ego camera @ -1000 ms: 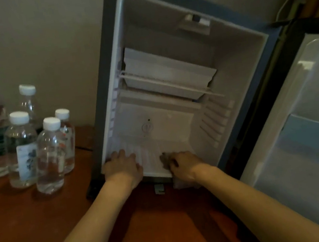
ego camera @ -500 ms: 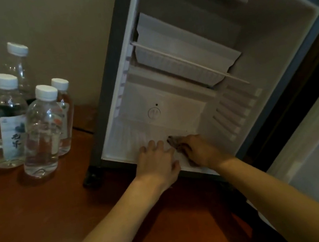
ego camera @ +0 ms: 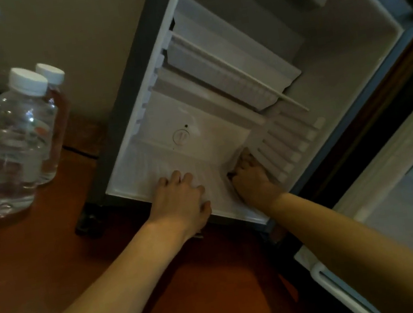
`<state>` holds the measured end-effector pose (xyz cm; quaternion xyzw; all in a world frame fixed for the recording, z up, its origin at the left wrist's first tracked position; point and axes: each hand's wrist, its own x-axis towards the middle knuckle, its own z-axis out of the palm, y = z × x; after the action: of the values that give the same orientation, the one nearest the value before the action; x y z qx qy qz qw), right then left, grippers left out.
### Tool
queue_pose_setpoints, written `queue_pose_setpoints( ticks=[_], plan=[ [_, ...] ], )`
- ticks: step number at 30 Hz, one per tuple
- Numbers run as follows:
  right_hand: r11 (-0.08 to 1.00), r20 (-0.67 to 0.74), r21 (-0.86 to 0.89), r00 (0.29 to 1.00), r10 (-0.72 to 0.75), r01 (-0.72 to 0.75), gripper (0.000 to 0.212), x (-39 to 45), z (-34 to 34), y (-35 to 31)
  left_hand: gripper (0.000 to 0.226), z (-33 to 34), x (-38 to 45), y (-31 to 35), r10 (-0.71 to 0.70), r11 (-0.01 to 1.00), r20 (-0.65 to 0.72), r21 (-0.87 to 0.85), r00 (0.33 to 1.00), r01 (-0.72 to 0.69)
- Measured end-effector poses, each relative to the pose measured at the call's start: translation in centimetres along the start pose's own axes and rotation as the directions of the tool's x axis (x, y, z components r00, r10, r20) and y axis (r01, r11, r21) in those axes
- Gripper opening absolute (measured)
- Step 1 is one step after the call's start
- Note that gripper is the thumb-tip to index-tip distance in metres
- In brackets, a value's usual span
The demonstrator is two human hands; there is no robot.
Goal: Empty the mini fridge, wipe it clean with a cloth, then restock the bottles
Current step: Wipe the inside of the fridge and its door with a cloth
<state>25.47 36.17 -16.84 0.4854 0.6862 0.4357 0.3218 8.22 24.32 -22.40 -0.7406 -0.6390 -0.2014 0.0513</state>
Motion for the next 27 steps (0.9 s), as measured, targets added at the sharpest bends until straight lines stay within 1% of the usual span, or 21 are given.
queue_pose_setpoints(
  ticks=[2,5,6,7,9,11,15,16,18,19,20,22,25,27],
  plan=[
    [0.999,0.039,-0.029,0.999,-0.031,0.032,0.055,-1.6,-0.3,0.3,0.048,0.2,0.1,0.0,0.004,1.000,0.002,-0.002,1.000,-0.004],
    [0.993,0.085,0.112,0.995,-0.044,0.035,0.049,-4.6,-0.4,1.0,0.049,0.3,0.1,-0.1,-0.005,1.000,-0.003,0.010,1.000,0.005],
    [0.995,0.115,0.088,0.991,-0.064,0.054,0.051,-5.5,-0.7,1.1,0.049,0.3,0.0,-0.1,-0.006,1.000,-0.002,0.014,1.000,0.006],
    [0.995,0.149,0.021,0.984,-0.096,0.094,0.056,-6.4,-1.0,1.1,0.049,0.3,-0.1,-0.2,-0.002,1.000,-0.002,0.017,1.000,0.002],
    [0.982,0.182,-0.085,0.971,-0.153,0.170,0.071,-7.9,-0.9,1.0,0.050,0.1,-0.2,-0.2,0.005,1.000,0.011,0.016,1.000,-0.005],
    [0.974,0.143,-0.127,0.975,-0.171,0.190,0.078,-8.7,-0.7,1.2,0.051,0.0,-0.4,-0.3,-0.006,1.000,0.022,0.002,1.000,0.006],
    [0.981,0.117,-0.107,0.982,-0.148,0.161,0.065,-7.8,-0.3,1.0,0.051,0.1,-0.6,-0.2,-0.004,1.000,0.012,0.003,1.000,0.004],
    [0.988,0.109,-0.053,0.984,-0.138,0.145,0.059,-7.2,-0.4,1.0,0.051,0.1,-0.5,-0.3,-0.001,1.000,0.012,-0.003,1.000,0.001],
    [0.988,0.039,0.127,0.995,-0.092,0.086,0.046,-5.4,0.0,0.9,0.050,0.1,-0.4,-0.4,0.007,1.000,0.005,-0.005,1.000,-0.007],
    [0.980,-0.008,0.186,0.997,-0.075,0.075,0.043,-4.3,0.4,0.9,0.050,0.2,-0.3,-0.4,0.010,1.000,0.000,-0.006,1.000,-0.010],
    [0.975,-0.052,0.208,0.996,-0.070,0.079,0.042,-3.1,0.8,0.8,0.049,0.2,-0.3,-0.3,0.010,1.000,-0.004,-0.006,1.000,-0.010],
    [0.986,-0.050,0.140,0.995,-0.084,0.091,0.044,-0.8,1.2,0.7,0.048,0.2,-0.2,-0.1,0.004,1.000,-0.005,0.010,1.000,-0.004],
    [0.997,0.003,0.001,0.997,-0.078,0.078,0.046,1.0,0.0,0.7,0.047,0.2,-0.1,0.2,-0.004,1.000,-0.005,0.028,1.000,0.004],
    [0.997,-0.024,-0.036,0.997,-0.070,0.069,0.045,1.4,-0.6,0.8,0.047,0.2,-0.1,0.2,-0.005,0.999,-0.016,0.034,1.000,0.005]
  ],
)
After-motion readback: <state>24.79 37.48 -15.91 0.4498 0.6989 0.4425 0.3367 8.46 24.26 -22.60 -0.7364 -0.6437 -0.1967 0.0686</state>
